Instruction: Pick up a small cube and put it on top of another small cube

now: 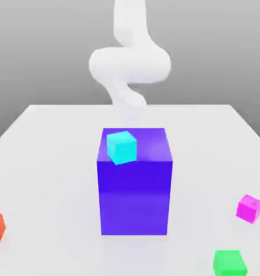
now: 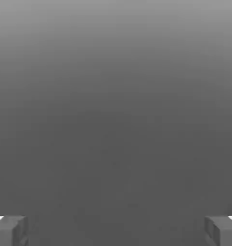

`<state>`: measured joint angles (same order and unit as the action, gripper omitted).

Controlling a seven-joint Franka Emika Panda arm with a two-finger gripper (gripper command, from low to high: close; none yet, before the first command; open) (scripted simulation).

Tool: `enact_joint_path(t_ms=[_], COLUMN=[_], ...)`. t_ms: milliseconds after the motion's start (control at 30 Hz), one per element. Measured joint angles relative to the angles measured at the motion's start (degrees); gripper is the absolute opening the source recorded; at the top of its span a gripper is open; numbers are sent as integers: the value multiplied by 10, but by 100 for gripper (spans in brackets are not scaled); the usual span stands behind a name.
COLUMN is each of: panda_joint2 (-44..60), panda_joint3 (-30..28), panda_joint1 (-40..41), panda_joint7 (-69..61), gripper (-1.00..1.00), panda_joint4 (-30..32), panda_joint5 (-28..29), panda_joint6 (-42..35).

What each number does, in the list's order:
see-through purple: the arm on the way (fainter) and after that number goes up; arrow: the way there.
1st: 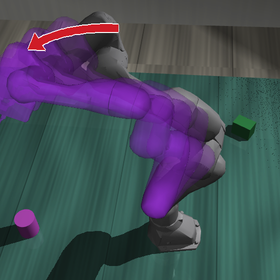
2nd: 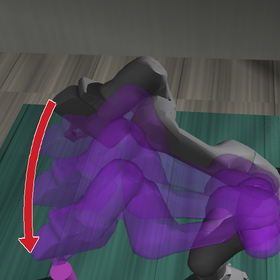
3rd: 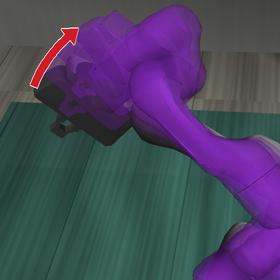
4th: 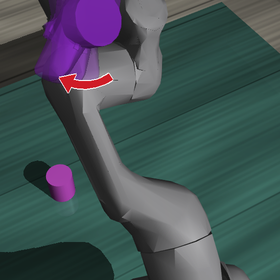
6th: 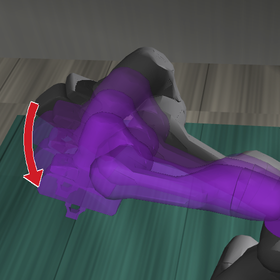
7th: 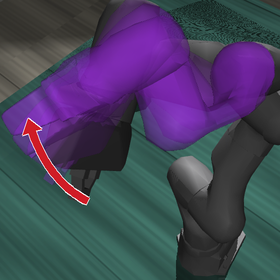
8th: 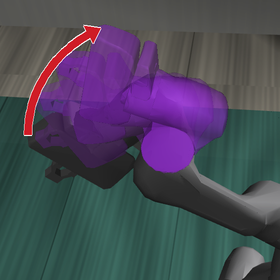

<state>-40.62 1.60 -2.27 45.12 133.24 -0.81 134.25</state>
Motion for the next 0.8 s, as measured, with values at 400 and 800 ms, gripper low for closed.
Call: enact_joint_path(t_ms=[400,800], panda_joint2=[250,508], panda_joint3=[104,171], panda_joint1=[-101,-225], panda_joint7=[-14,60], gripper=[0,0], panda_joint4=[70,137], panda_joint5=[-12,100], panda_joint6=[119,236])
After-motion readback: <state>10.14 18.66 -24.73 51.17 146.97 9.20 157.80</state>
